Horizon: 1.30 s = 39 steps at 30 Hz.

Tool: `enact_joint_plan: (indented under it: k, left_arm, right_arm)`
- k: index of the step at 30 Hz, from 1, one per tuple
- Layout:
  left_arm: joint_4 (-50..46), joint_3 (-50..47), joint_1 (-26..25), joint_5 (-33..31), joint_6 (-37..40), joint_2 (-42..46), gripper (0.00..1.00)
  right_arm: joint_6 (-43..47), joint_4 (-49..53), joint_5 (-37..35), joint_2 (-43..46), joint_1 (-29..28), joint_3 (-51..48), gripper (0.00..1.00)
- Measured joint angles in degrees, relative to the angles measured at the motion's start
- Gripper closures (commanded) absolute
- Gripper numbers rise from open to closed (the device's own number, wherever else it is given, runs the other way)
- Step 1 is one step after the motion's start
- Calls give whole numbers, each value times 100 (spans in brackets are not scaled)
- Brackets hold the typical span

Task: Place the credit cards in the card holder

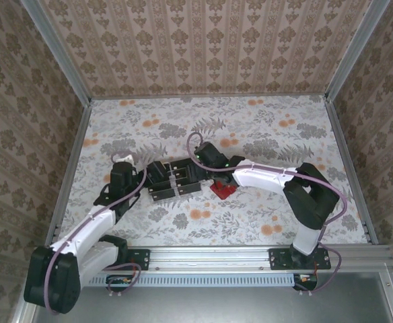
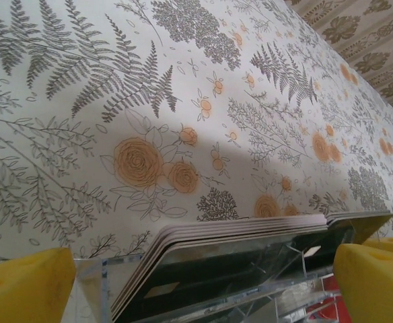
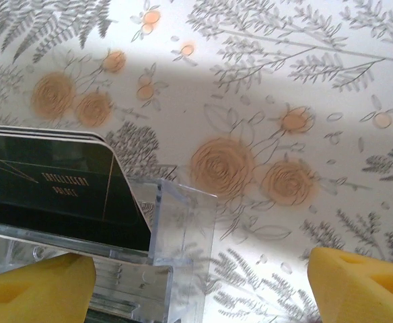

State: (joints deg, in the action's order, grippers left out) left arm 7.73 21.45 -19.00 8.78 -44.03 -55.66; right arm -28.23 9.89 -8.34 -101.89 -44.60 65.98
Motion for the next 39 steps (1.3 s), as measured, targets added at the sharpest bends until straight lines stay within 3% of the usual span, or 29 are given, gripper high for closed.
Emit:
enact_joint_plan:
  k: [10, 27, 39]
  left_arm:
    - [573, 811, -442, -122, -59, -1335, 0]
    - [1246, 3628, -1283, 61, -66, -4487, 0]
    - [1285, 3864, -1392, 39, -103, -4699, 0]
  right_arm:
    - [153, 74, -7, -404, 619, 476, 17]
    - [415, 256, -205, -800, 1967, 1038, 17]
    - [474, 588, 330, -468, 2253, 1049, 15]
